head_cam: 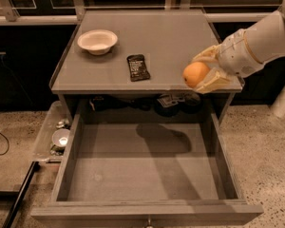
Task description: Pick orange from top drawer and place on counter
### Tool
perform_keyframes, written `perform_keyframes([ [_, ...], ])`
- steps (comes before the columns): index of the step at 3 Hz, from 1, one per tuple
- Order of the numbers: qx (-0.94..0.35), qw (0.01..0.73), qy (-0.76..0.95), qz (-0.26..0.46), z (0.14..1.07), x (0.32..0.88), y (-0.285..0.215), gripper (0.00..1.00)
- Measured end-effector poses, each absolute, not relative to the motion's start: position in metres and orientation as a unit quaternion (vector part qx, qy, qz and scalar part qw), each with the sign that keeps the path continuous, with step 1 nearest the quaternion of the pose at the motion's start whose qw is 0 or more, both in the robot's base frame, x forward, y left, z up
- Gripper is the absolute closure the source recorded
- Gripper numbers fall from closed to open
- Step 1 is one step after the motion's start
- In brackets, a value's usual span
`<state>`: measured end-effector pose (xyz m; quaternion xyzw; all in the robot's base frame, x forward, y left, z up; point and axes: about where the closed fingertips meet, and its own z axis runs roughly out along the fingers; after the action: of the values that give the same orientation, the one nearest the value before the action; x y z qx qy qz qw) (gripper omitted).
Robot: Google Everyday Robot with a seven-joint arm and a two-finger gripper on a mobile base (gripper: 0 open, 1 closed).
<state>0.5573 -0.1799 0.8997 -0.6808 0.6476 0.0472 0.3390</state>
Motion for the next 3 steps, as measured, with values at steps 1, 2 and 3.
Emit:
perform_keyframes([
  [1, -0.68, 0.353, 0.64, 0.052, 0.906, 0.602, -0.179, 1.0],
  [2, -0.676, 0.362, 0.637, 0.078, 0.903, 0.644, -0.175, 1.0],
  [3, -0.664, 0.376, 0.638, 0.104, 0.901, 0.678, -0.172, 1.0],
])
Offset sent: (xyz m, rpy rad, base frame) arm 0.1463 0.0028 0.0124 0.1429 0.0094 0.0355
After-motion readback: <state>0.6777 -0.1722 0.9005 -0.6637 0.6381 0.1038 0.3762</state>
